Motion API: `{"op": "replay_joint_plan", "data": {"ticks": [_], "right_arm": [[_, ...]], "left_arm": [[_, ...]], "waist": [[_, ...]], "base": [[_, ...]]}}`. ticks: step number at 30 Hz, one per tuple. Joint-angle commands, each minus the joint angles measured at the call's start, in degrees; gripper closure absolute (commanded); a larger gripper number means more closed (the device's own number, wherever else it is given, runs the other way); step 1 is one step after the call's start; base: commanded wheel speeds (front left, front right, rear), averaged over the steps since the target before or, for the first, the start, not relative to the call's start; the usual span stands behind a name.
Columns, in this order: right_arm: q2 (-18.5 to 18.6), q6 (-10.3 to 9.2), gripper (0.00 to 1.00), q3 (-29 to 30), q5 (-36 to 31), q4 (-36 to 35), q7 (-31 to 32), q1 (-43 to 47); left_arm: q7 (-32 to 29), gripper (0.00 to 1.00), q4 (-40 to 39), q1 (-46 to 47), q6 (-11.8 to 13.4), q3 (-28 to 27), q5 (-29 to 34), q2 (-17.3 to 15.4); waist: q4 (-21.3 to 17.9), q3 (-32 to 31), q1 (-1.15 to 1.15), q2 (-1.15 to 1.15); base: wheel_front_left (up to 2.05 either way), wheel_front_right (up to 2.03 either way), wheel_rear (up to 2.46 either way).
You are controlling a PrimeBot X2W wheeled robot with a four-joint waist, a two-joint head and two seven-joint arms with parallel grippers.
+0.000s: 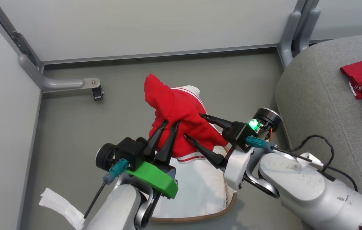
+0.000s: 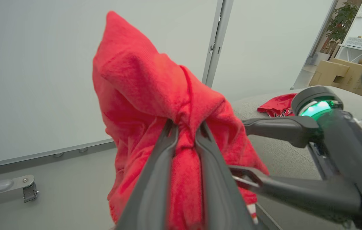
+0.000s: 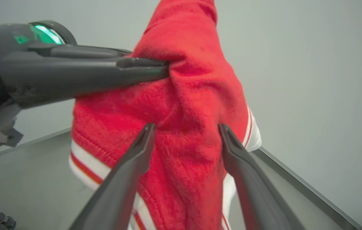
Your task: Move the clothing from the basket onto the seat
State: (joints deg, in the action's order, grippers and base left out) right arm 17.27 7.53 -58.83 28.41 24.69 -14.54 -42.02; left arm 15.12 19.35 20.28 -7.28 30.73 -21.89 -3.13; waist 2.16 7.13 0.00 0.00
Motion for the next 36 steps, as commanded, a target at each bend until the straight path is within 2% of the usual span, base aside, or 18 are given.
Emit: {"op": "replay_joint_plan", "data": {"ticks": [1,8,9,10,17,20,21,22,23,29,36], "right_arm": [[0.1,-0.07,0.0,-2.19,1.27,1.23,0.52,-1.76],[-1.2,-0.07,0.0,-10.49,5.86,6.51,0.34,-7.22],[-1.41,-0.07,0.16,-11.24,6.42,7.5,0.25,-7.62],[-1.6,-0.07,1.0,-11.57,6.76,8.19,0.11,-7.95],[-2.72,-0.08,1.0,-11.76,10.28,12.09,-0.53,-8.17],[-2.72,-0.08,1.0,-10.03,10.15,12.42,-0.65,-8.1],[-2.7,-0.08,1.0,-8.9,10.12,12.22,-0.66,-7.6],[-2.61,-0.09,1.0,-7.89,9.89,11.99,-0.67,-7.12],[-2.5,-0.09,1.0,-6.45,9.78,11.69,-0.69,-6.26],[-2.43,-0.08,1.0,1.04,8.2,9.46,-0.72,-2.41],[-1.88,-0.08,1.0,9.53,5.21,6.51,-0.73,2.78]], "left_arm": [[0.04,1.0,0.1,0.87,-0.24,0.96,-1.32,0.02],[0.04,1.0,-0.48,2.27,-0.27,6.32,-5.46,0.09],[0.05,1.0,-0.47,2.52,-0.27,6.81,-5.76,0.02],[0.05,1.0,-0.41,2.63,-0.28,7.11,-6.08,-0.07],[0.06,1.0,-0.24,2.91,-0.28,6.93,-7.24,-0.72],[0.13,1.0,-0.74,2.82,-0.14,5.06,-5.48,-0.9],[0.13,0.69,-0.72,2.47,-0.14,4.61,-4.85,-0.94],[0.1,0.14,-0.39,2.2,-0.06,4.56,-4.14,-1.14],[0.09,0.0,-0.33,2.0,-0.08,4.32,-3.72,-1.13],[0.02,0.0,0.53,0.7,-0.16,2.87,-1.61,-1.87],[0.02,0.0,0.34,1.21,-0.23,1.67,-0.04,-2.7]], "waist": [[0.36,0.12,0.0,0.0],[1.57,0.15,0.0,0.0],[1.77,0.13,0.0,0.0],[1.89,0.11,0.0,0.0],[2.41,0.25,0.0,0.0],[1.93,0.61,0.0,0.0],[1.55,0.69,0.0,0.0],[1.15,0.75,0.0,0.0],[0.61,0.86,0.0,0.0],[-5.26,1.88,0.0,0.0],[-15.34,3.39,0.0,0.0]], "base": [[0.0,0.0,0.0],[0.0,0.0,0.0],[0.0,0.0,0.0],[0.0,0.0,0.0],[0.0,0.0,0.0],[0.0,0.0,0.0],[0.0,0.0,0.0],[0.0,0.0,0.0],[0.0,0.0,0.0],[0.0,0.0,0.0],[0.0,0.0,0.0]]}}
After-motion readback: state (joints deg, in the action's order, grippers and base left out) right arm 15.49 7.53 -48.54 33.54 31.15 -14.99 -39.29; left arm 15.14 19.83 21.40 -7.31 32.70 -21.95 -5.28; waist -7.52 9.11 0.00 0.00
